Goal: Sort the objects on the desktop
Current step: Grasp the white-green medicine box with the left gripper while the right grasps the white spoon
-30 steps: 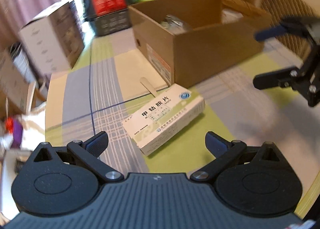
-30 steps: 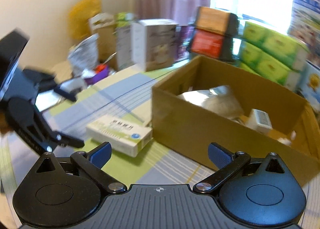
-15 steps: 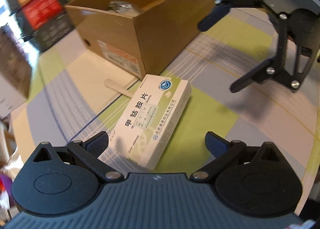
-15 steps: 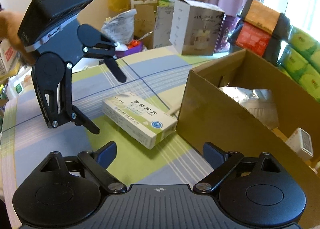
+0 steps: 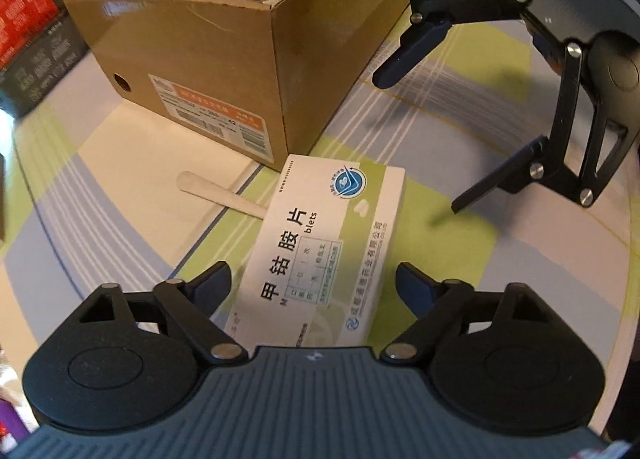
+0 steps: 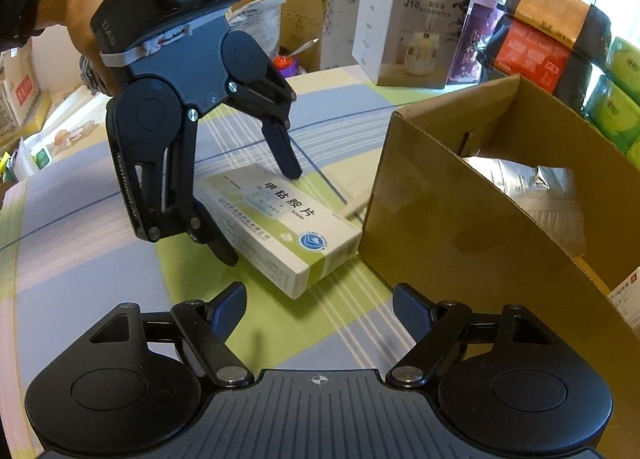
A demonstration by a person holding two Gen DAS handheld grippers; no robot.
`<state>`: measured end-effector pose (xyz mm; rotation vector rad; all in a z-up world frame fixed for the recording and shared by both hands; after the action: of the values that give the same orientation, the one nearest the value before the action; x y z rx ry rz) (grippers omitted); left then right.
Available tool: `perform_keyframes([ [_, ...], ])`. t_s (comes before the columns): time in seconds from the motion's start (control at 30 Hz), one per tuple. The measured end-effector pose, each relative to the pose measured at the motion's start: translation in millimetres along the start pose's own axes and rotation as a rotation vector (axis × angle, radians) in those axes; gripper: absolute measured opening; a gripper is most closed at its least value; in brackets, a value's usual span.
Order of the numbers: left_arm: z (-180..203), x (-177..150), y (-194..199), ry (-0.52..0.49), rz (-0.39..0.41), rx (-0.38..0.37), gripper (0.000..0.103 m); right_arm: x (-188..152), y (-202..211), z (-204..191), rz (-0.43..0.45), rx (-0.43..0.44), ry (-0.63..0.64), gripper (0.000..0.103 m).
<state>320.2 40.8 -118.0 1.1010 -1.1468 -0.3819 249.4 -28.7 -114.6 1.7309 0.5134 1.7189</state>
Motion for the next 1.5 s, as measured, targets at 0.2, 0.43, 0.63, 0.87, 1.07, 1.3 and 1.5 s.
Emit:
perform_keyframes([
  [0.2, -1.4, -1.0, -8.2, 0.028, -0.022, -0.029, 0.079, 2.4, -1.9, -2.6, -0.005, 0.006, -0.013, 0.078],
  [0.43, 6.9, -8.4, 0.7, 0.081, -0.010, 0.017, 0.069, 2.3, -10.2, -3.4, -0.022, 0.012, -0.096, 0.077],
  [0.63, 9.0, -37.1, 36.6, 0.280, 0.094, 0.163, 0.067, 2.8, -18.0, -18.1, -0.028, -0.019, -0.093, 0.071],
  [0.87, 16.8, -85.2, 61.8, 0.555, 0.168, 0.366, 0.067, 3.9, -28.3, -25.2, 0.019, -0.079, -0.153, 0.062],
  [1.07, 30.5, -98.8, 55.4, 0.622, 0.211, 0.443, 0.067, -1.5, -36.1, -19.9, 0.063, -0.131, -0.226, 0.058],
  [1.3, 35.9, -97.0, 49.2, 0.589, 0.223, 0.483, 0.067, -1.5, -43.6, -18.6, 0.119, -0.145, -0.273, 0.054],
  [1.5, 30.5, -101.5, 39.4, 0.612, 0.229, 0.477, 0.071, -0.7, -54.7, -26.6, 0.119, -0.167, -0.265, 0.044],
])
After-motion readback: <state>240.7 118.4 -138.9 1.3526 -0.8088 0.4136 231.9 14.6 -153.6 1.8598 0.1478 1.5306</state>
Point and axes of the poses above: each gripper's, at about its wrist camera, not at the fingertips, and y roughly against the way its jaws point, z to its right, x to its top, the point moved 4 cm from there along -y, roughly the way its jaws point, and after that the axes turned 8 degrees about z, right-handed, at the moved point
